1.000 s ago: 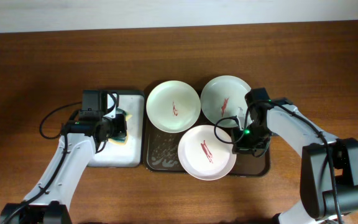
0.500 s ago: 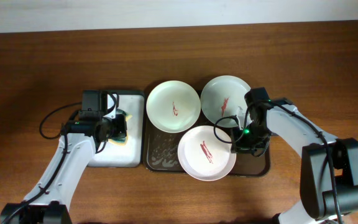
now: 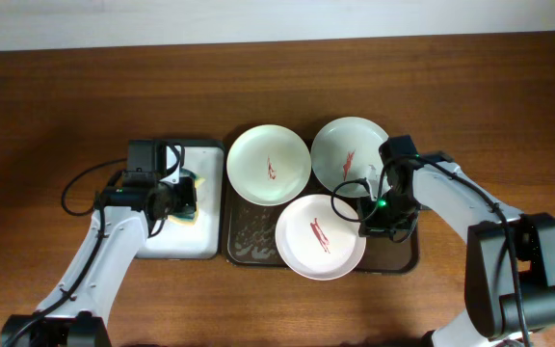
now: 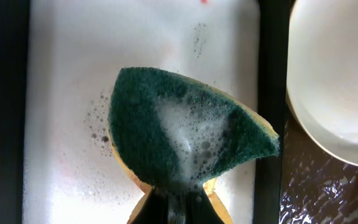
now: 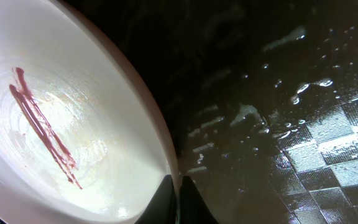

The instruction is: Clean dirty plates on tray and stack at the side

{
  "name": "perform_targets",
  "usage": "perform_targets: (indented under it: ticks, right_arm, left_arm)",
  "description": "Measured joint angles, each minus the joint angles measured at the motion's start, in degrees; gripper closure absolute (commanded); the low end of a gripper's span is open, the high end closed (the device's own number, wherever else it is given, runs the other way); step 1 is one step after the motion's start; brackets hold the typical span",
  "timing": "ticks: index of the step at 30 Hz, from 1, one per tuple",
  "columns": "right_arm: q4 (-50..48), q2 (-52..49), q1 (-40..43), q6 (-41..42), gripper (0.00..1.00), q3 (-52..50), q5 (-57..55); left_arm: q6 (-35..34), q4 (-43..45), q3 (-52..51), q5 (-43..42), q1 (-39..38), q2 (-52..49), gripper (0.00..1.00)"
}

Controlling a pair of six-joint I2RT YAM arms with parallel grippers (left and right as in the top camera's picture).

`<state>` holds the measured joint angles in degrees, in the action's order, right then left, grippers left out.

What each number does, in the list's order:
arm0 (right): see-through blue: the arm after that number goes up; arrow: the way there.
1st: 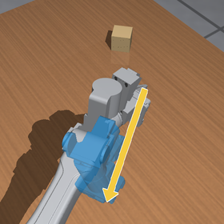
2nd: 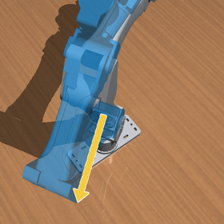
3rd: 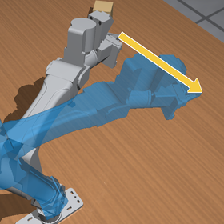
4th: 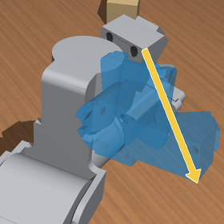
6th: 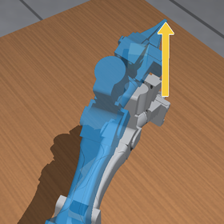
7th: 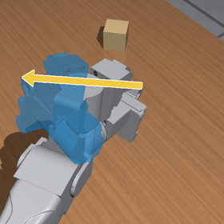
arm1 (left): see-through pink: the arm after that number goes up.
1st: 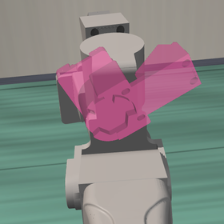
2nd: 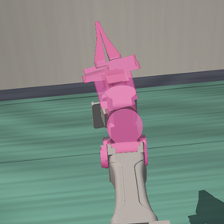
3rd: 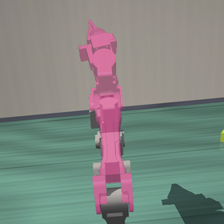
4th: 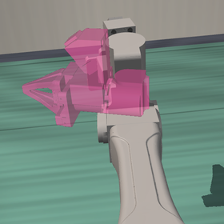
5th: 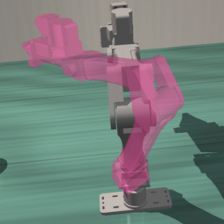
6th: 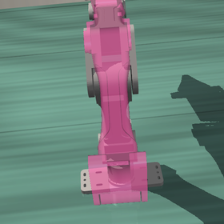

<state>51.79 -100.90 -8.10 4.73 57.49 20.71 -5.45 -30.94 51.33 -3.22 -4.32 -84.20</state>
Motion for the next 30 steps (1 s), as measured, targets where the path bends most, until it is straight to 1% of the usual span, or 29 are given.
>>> perform_targets:
  ticks: [5, 8, 12, 14, 16, 20, 24, 27, 28, 30]
  right_arm:
    - [0.00, 0.00, 0.00, -0.02, 0.96, 0.00, 0.00]
    - [-0.02, 0.00, 0.00, 0.02, 0.96, 0.00, 0.00]
    - [-0.02, 0.00, 0.00, 0.00, 0.96, 0.00, 0.02]
    - [0.00, 0.00, 0.00, 0.00, 0.96, 0.00, 0.02]
    - [-0.02, 0.00, 0.00, 0.00, 0.96, 0.00, 0.00]
    - [0.00, 0.00, 0.00, 0.02, 0.96, 0.00, 0.00]
    - [-0.02, 0.00, 0.00, -0.02, 0.96, 0.00, 0.00]
    - [-0.02, 0.00, 0.00, 0.00, 0.96, 0.00, 0.02]
    - [0.00, 0.00, 0.00, 0.02, 0.96, 0.00, 0.02]
    - [-0.02, 0.00, 0.00, 0.00, 0.96, 0.00, 0.02]
  left_arm:
    - [-0.37, 1.05, 0.00, -1.86, 0.00, 0.00, 1.00]
    - [-1.05, 4.31, 0.00, -9.27, 0.17, 0.00, 1.00]
    - [-4.90, 10.21, 0.00, -16.68, -0.76, 0.00, 1.00]
    - [-6.67, 13.70, 0.00, -20.11, -3.04, 0.00, 1.00]
    - [-8.70, 15.65, 0.00, -21.57, -6.27, 0.00, 1.00]
    - [-13.79, 16.50, 0.00, -21.51, -14.97, 0.00, 1.00]
    - [-20.50, 16.55, 0.00, -17.79, -22.71, 0.00, 1.00]
    - [-29.05, 16.68, 0.00, -14.84, -27.85, -0.33, 1.00]
    - [-33.75, 16.70, 0.00, -14.16, -28.98, -0.83, 1.00]
    - [-37.51, 16.72, 0.00, -12.96, -30.73, -2.78, 1.00]
